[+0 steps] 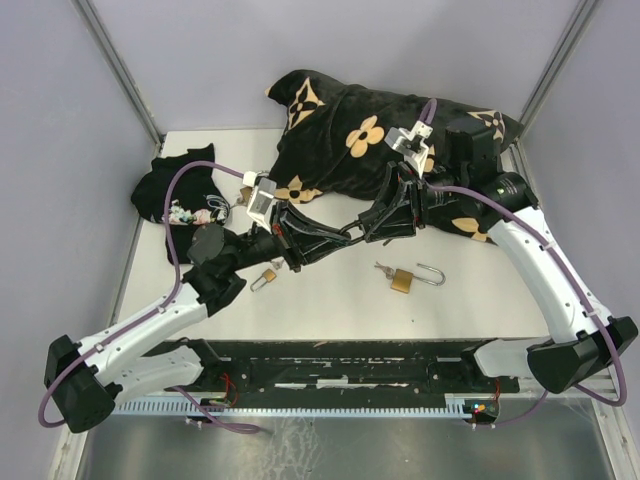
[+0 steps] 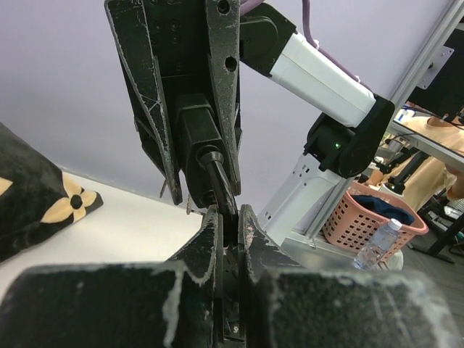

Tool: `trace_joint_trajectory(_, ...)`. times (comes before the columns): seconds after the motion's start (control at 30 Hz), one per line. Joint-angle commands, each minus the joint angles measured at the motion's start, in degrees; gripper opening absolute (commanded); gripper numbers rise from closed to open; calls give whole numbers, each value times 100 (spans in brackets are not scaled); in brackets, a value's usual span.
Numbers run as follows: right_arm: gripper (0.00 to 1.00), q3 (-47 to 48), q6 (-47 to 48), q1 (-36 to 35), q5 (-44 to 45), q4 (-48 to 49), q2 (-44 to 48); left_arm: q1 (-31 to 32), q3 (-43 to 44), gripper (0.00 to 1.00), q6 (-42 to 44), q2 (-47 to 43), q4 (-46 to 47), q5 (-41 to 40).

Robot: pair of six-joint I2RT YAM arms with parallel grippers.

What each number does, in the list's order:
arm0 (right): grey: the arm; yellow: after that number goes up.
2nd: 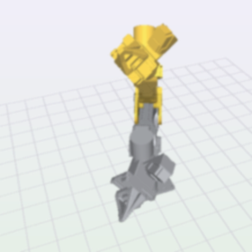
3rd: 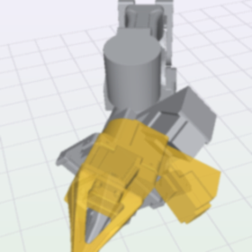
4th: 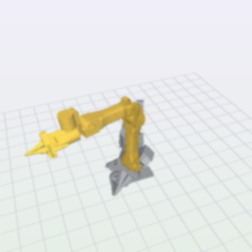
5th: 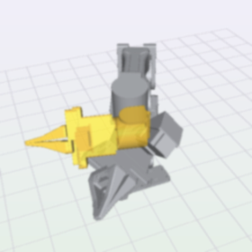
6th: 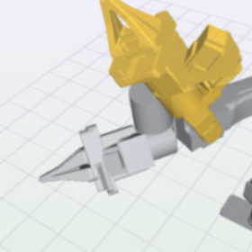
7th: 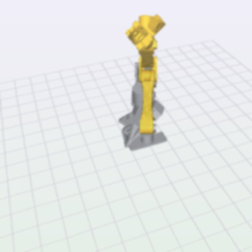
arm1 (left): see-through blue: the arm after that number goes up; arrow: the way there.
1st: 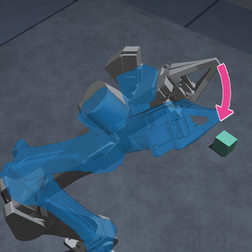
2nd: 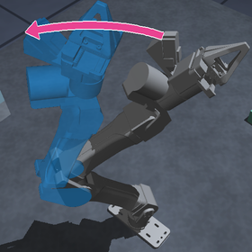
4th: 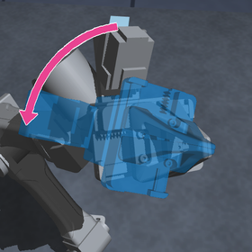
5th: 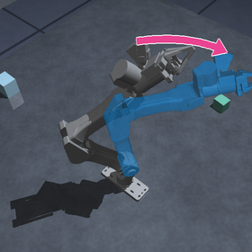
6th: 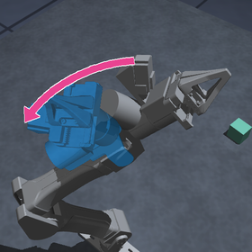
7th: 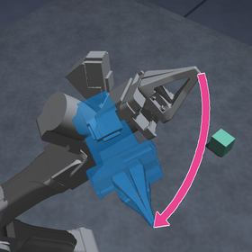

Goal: Lock with the key
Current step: Lock the lock.

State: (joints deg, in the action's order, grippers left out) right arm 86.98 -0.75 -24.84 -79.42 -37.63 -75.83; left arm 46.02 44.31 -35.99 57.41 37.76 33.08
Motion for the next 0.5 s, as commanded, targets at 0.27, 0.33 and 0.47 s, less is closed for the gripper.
trace_joint_trajectory(0.27, 2, -398, -493, -506, 384, 1158, -88, 510, -9, 3, -44, 584, 802, -1012)
trace_joint_trajectory(0.33, 2, -300, -551, -501, 447, 1170, -106, 627, -32, 3, 94, 633, 549, -1187)
trace_joint_trajectory(0.47, 2, -403, -1028, -507, 426, 1654, -141, 826, -225, 3, 232, 770, 442, -1701)
